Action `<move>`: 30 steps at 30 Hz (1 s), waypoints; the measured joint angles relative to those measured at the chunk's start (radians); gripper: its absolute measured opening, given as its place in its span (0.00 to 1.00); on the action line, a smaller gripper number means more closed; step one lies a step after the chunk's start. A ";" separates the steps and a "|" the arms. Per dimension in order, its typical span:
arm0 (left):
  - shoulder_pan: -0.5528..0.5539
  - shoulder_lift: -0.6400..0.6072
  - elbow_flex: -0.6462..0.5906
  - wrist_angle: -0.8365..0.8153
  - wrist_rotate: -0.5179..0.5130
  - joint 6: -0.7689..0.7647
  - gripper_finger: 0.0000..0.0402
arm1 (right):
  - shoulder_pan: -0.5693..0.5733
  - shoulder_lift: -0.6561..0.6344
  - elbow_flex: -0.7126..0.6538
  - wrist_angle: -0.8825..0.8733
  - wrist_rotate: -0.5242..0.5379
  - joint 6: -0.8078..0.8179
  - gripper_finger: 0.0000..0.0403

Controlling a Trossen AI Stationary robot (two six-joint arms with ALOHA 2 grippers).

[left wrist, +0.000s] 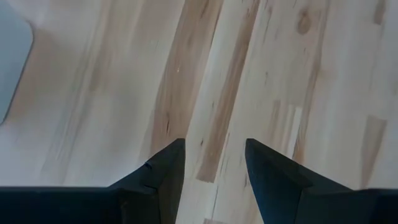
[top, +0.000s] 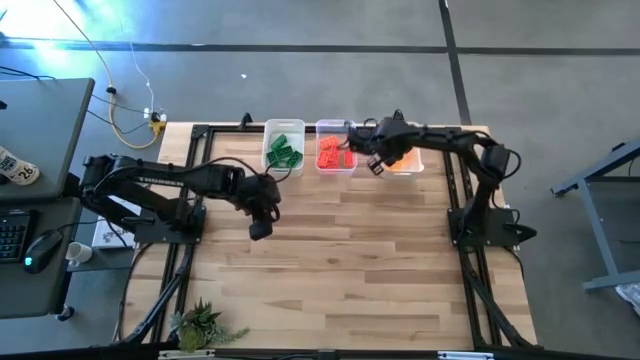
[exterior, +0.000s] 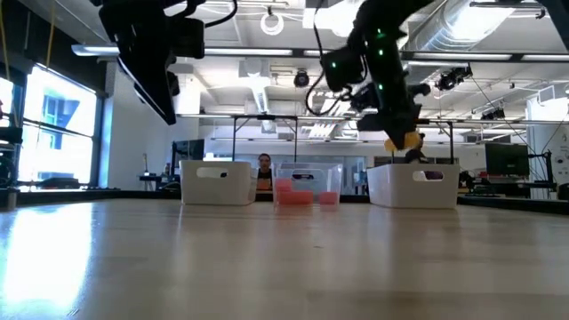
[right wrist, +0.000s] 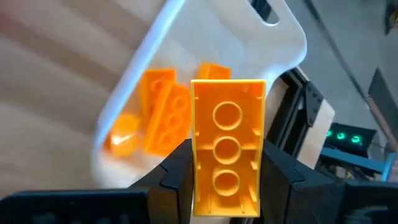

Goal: Sort & place blocks by color
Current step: Put the yellow game piece into the right white bin, then return to Home Position

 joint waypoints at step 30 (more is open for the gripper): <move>0.047 0.000 -0.002 0.126 0.100 0.088 0.39 | -0.248 -0.003 -0.141 0.187 -0.155 -0.266 0.69</move>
